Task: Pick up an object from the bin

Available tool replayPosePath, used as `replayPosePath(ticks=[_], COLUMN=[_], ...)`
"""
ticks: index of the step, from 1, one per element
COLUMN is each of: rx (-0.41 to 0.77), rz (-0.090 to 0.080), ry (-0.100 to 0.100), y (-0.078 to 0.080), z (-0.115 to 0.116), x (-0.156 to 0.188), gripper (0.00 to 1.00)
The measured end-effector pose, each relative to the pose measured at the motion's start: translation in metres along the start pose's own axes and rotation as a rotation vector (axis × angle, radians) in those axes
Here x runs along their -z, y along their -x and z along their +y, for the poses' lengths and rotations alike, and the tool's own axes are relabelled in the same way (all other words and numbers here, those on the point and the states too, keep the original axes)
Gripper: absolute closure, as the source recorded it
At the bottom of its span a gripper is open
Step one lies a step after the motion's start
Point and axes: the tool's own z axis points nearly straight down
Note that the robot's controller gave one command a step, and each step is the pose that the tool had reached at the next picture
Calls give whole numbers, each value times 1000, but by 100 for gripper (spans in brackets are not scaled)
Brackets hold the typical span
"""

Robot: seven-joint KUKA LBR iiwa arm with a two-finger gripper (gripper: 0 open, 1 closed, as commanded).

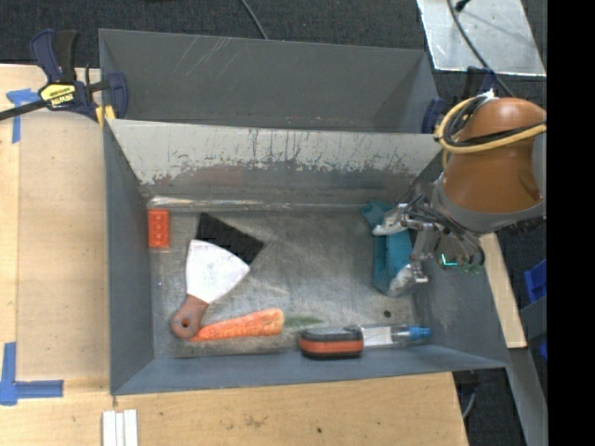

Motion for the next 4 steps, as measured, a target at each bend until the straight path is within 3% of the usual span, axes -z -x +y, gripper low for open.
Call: replayPosePath(ticks=[1, 2, 3, 4], rx=[1, 26, 160, 231], rz=[-6, -5, -12, 3], ry=[-1, 0, -3, 3], y=[2, 34, 62, 30], z=[0, -14, -28, -18], x=[3, 13, 2, 40], gripper=[0, 0, 0, 0])
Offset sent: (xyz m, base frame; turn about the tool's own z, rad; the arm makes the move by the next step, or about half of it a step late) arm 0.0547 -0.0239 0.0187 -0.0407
